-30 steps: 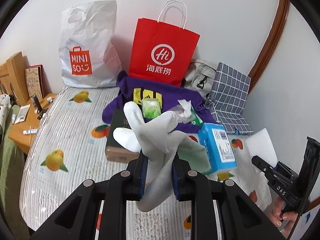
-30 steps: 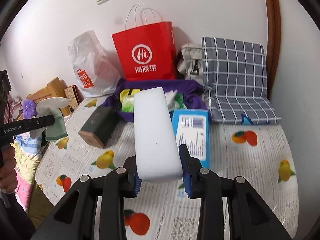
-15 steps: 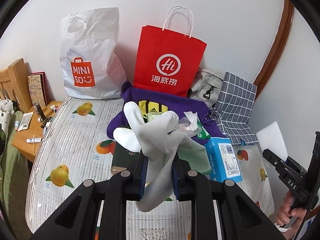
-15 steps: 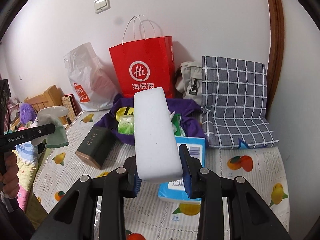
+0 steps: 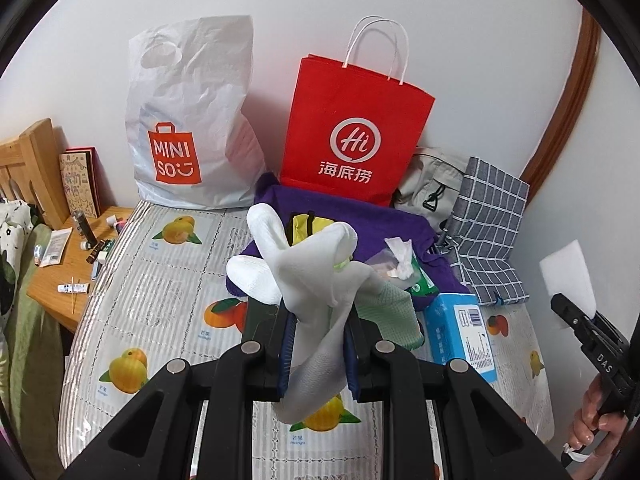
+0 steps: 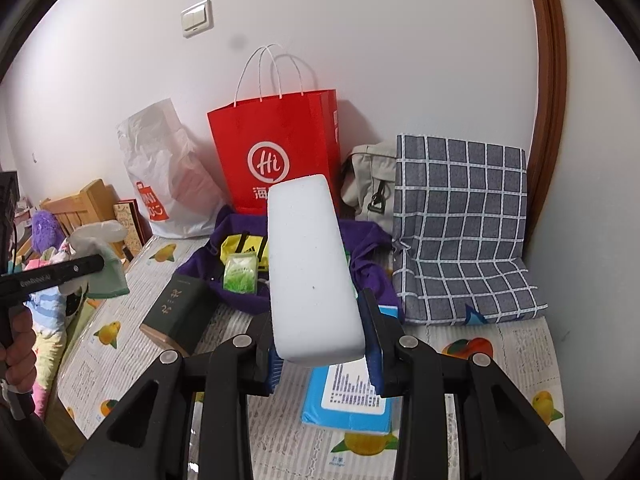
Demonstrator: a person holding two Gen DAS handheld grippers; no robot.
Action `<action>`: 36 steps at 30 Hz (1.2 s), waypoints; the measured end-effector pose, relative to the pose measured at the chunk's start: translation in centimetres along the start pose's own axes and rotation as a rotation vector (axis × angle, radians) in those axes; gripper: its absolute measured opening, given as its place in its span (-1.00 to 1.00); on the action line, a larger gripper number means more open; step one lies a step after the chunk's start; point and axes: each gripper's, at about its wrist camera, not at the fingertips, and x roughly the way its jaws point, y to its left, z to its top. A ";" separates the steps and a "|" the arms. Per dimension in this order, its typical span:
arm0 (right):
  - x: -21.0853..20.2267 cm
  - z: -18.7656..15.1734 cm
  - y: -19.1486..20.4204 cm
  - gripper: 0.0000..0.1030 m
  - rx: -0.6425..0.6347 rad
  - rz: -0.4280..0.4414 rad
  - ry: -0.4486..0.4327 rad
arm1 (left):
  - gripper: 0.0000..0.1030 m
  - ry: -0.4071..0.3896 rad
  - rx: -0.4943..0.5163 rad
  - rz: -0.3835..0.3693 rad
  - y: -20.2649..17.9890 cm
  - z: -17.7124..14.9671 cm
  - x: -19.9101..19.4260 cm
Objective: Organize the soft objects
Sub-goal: 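Carry the white glove with the left tool and the sponge with the right onto the purple towel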
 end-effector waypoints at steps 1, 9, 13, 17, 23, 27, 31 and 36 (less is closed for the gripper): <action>0.1 0.2 0.0 -0.35 0.005 0.001 -0.004 | -0.60 -0.007 0.003 -0.002 0.0 0.1 0.0; 1.1 1.1 0.8 -0.35 -0.017 0.005 -0.005 | -0.60 -0.026 0.015 -0.015 -0.5 1.4 0.4; 1.8 1.6 1.1 -0.35 -0.028 0.003 -0.001 | -0.60 -0.034 0.020 -0.016 -0.7 2.2 0.7; 2.5 2.2 1.3 -0.35 -0.031 0.003 0.002 | -0.60 -0.033 0.025 -0.009 -0.9 2.7 1.2; 3.5 3.1 1.2 -0.35 -0.023 0.002 0.007 | -0.60 -0.041 0.033 0.001 -1.1 3.7 1.7; 4.2 3.8 1.1 -0.35 -0.015 0.005 0.009 | -0.60 -0.044 0.033 0.000 -1.2 4.6 2.3; 4.9 4.4 1.1 -0.35 -0.018 0.008 0.003 | -0.60 -0.040 0.039 0.004 -1.5 5.2 3.0; 6.2 5.0 0.9 -0.35 -0.021 0.010 0.008 | -0.60 -0.032 0.047 0.007 -1.6 6.0 4.1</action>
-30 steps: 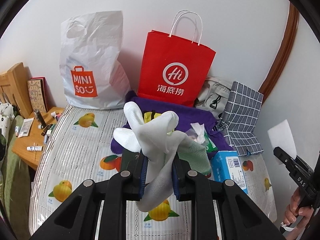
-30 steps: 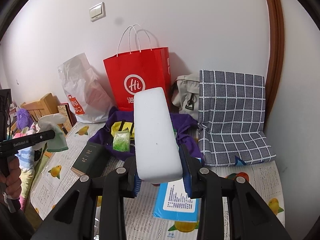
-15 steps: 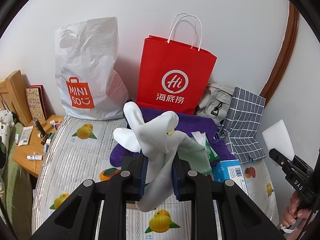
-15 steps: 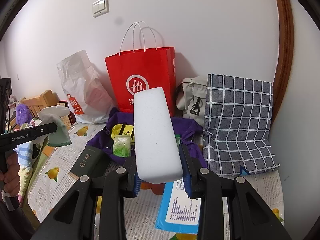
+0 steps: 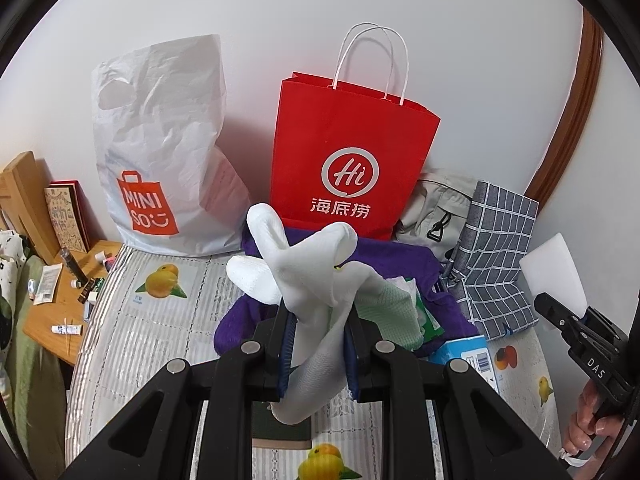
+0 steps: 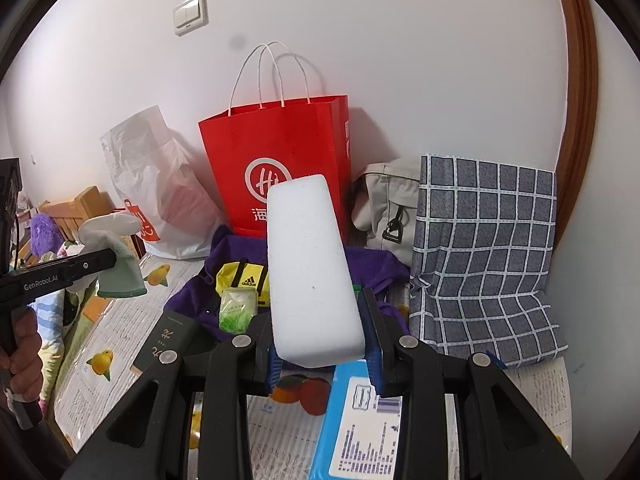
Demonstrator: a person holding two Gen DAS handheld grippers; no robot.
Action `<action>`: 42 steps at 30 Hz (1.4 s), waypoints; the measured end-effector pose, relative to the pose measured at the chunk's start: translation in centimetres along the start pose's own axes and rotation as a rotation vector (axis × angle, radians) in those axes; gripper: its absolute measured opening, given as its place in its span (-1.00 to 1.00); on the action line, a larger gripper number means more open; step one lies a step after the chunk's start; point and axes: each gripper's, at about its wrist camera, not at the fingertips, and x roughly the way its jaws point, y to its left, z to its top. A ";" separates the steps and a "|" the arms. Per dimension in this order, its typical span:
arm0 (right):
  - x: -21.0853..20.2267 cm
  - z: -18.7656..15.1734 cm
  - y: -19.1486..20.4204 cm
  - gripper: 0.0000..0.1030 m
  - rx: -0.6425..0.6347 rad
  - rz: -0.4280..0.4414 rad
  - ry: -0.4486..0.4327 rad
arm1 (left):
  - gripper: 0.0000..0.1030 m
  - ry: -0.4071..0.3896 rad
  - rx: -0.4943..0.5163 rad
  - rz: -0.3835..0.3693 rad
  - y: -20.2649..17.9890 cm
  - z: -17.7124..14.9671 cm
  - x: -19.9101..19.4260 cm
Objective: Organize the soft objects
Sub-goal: 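Carry the white glove with the left tool and the sponge with the right onto the purple towel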
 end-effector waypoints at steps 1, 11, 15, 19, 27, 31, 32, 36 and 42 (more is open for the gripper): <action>0.3 0.2 0.0 -0.35 -0.002 0.000 0.003 | -0.60 0.002 0.002 0.000 0.0 0.2 0.2; 2.4 2.6 0.0 -0.35 -0.019 0.001 -0.020 | -0.60 0.013 -0.022 -0.038 -0.4 2.0 3.0; 3.4 3.6 0.3 -0.35 -0.025 -0.011 -0.048 | -0.60 0.014 -0.012 -0.057 -1.0 2.9 4.1; 4.6 4.5 0.5 -0.35 -0.040 -0.003 -0.055 | -0.60 0.012 -0.007 -0.062 -1.2 4.0 5.0; 7.3 5.2 0.0 -0.35 -0.042 0.004 -0.051 | -0.60 -0.007 -0.004 -0.043 -1.2 5.8 7.1; 9.2 4.5 -0.6 -0.35 -0.024 0.007 -0.019 | -0.60 0.006 -0.003 -0.042 -1.0 5.5 8.8; 9.8 4.3 -0.8 -0.35 -0.015 0.009 -0.006 | -0.60 0.012 -0.005 -0.046 -0.8 5.3 9.3; 11.5 4.2 -1.4 -0.35 -0.008 0.017 0.028 | -0.60 0.067 -0.020 -0.047 -0.3 5.0 11.9; 13.8 3.9 -1.8 -0.35 -0.006 0.024 0.064 | -0.60 0.073 -0.021 -0.039 0.5 5.4 13.3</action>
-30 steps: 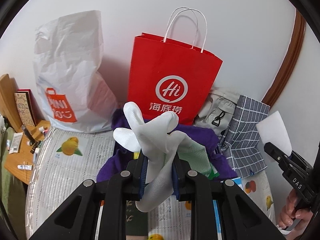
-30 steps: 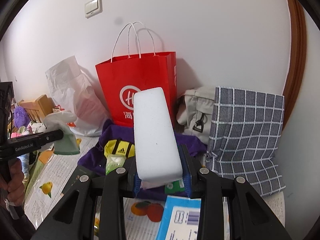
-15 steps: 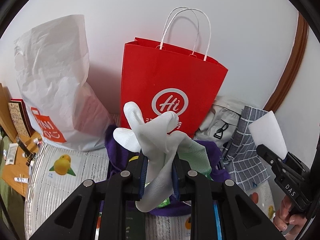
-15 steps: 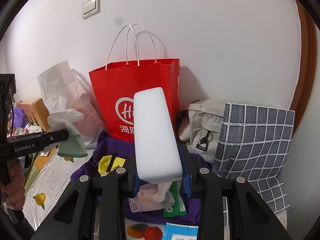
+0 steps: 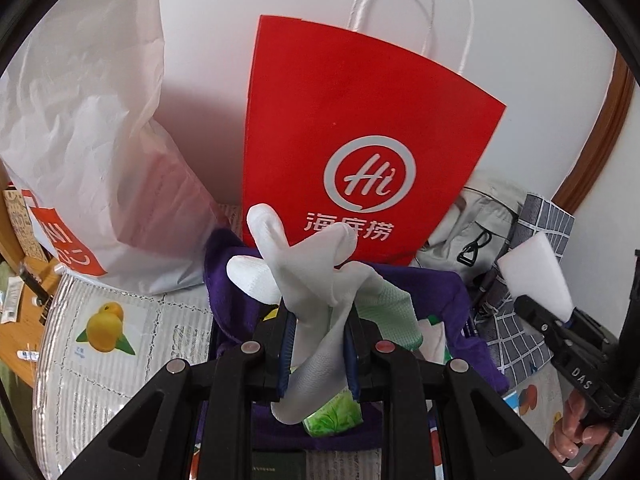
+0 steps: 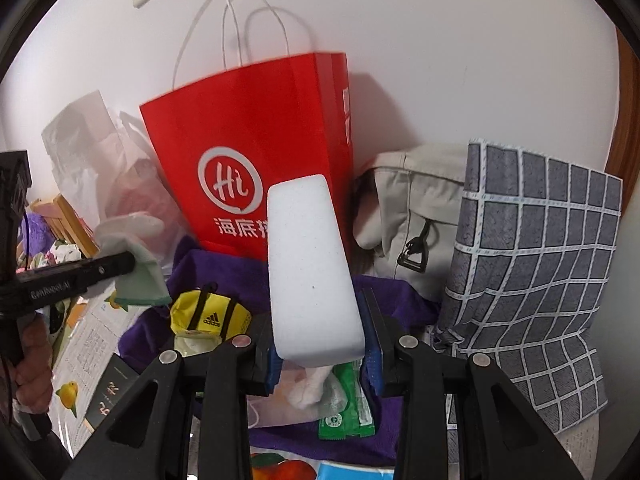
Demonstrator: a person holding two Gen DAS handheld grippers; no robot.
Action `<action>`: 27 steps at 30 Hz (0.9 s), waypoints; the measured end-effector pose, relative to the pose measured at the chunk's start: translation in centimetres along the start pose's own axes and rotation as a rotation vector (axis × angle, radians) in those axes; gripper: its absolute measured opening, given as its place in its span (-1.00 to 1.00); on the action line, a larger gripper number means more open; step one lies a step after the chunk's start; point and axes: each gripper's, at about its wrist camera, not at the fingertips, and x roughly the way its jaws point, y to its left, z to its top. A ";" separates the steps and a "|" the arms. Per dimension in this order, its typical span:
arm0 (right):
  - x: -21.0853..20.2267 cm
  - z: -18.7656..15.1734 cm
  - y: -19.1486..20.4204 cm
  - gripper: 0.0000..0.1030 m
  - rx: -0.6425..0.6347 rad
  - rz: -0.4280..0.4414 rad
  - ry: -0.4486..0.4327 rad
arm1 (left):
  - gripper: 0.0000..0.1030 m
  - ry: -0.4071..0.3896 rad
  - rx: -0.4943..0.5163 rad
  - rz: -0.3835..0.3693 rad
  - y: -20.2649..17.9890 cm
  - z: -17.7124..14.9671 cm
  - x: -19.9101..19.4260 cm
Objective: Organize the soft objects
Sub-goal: 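Carry the white glove with the left tool and the sponge with the right onto the purple towel, then open the left tool to drop the glove while the right releases the sponge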
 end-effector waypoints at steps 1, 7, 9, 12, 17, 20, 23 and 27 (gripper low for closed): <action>0.4 0.0 -0.1 -0.35 0.002 0.001 0.006 | -0.60 0.004 -0.002 0.002 0.2 0.0 0.2; 3.5 -0.9 -0.4 -0.35 0.012 0.015 0.075 | -0.60 0.041 -0.040 0.011 1.8 -0.1 1.8; 4.5 -1.2 -0.5 -0.35 0.020 0.025 0.095 | -0.60 0.050 -0.042 0.009 2.1 -0.2 2.2; 5.7 -1.7 -0.4 -0.35 0.028 0.053 0.129 | -0.60 0.068 -0.045 0.011 2.3 -0.3 2.9; 7.8 -2.7 1.0 -0.35 0.009 0.099 0.199 | -0.60 0.100 -0.038 0.012 2.2 -0.7 3.8; 9.0 -3.4 1.9 -0.35 -0.008 0.125 0.251 | -0.60 0.104 -0.042 0.015 2.4 -0.7 3.9; 10.1 -4.0 2.6 -0.35 -0.022 0.123 0.293 | -0.60 0.103 -0.054 0.019 2.9 -0.7 3.9; 10.9 -4.6 3.3 -0.35 -0.039 0.117 0.338 | -0.60 0.109 -0.073 0.017 3.5 -0.6 4.1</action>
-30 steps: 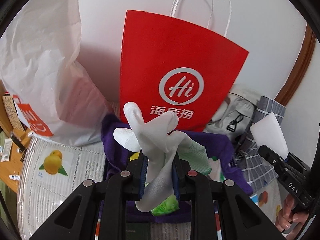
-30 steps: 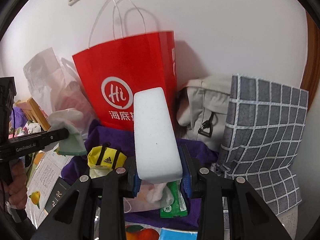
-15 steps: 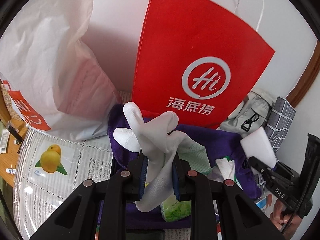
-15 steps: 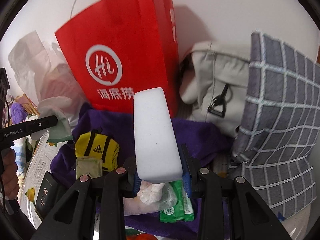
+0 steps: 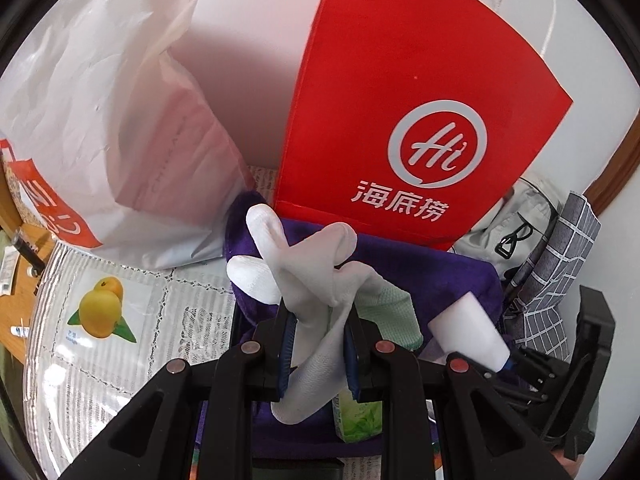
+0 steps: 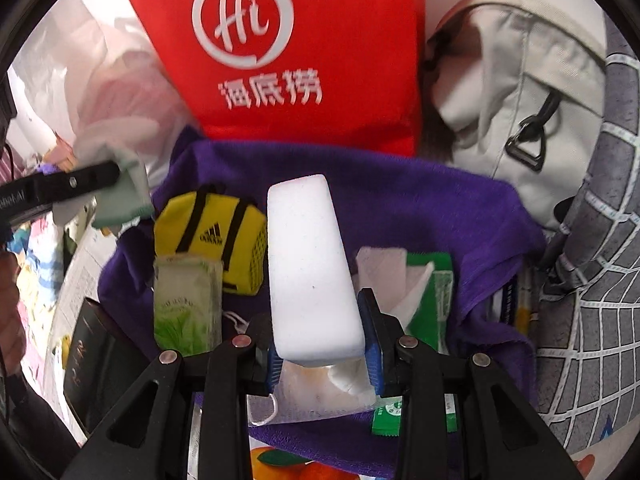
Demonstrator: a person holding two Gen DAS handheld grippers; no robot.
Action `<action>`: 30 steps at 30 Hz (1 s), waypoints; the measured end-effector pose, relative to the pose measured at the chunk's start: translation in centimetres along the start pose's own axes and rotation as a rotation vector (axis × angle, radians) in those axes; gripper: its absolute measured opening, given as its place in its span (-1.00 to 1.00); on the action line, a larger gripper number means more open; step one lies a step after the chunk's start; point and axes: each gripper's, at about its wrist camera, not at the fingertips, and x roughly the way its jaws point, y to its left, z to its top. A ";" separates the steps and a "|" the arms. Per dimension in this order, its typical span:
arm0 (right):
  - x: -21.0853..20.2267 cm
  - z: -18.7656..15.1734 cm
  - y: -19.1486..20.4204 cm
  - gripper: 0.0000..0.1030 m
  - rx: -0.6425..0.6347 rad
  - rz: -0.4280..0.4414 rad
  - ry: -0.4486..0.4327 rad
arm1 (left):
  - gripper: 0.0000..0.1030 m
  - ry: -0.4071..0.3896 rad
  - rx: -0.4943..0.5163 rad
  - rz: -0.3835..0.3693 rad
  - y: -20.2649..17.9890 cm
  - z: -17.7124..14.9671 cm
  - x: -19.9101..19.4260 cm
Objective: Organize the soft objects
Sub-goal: 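Open the left tool to drop the glove while the right releases the sponge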
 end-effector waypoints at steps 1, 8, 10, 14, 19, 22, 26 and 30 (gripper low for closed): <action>0.3 0.0 0.0 -0.35 0.001 0.000 0.009 | -0.60 0.003 0.000 -0.003 0.0 0.0 0.0; 1.0 -0.1 -0.6 -0.25 0.022 0.008 0.041 | -0.60 0.006 0.010 -0.018 -0.2 0.0 -0.1; 1.1 0.1 -0.6 -0.12 0.023 0.001 0.034 | -0.60 0.007 0.015 -0.021 -0.3 -0.1 0.0; 0.4 0.2 -0.7 0.07 0.002 -0.036 0.012 | -0.60 0.015 0.028 -0.031 -0.9 -0.2 0.2; -1.1 0.3 -1.1 0.21 -0.020 -0.131 -0.022 | -0.60 0.021 0.051 -0.037 -1.6 -0.5 0.4; -2.1 0.4 -1.6 0.21 -0.008 -0.136 -0.044 | -0.60 0.032 0.057 -0.044 -2.1 -0.7 1.0; -4.1 0.4 -2.3 0.21 0.001 -0.147 -0.083 | -0.60 0.048 0.065 -0.071 -2.9 -1.0 1.9; -5.6 0.5 -2.8 0.22 0.009 -0.150 -0.120 | -0.60 0.061 0.077 -0.062 -3.6 -1.5 3.1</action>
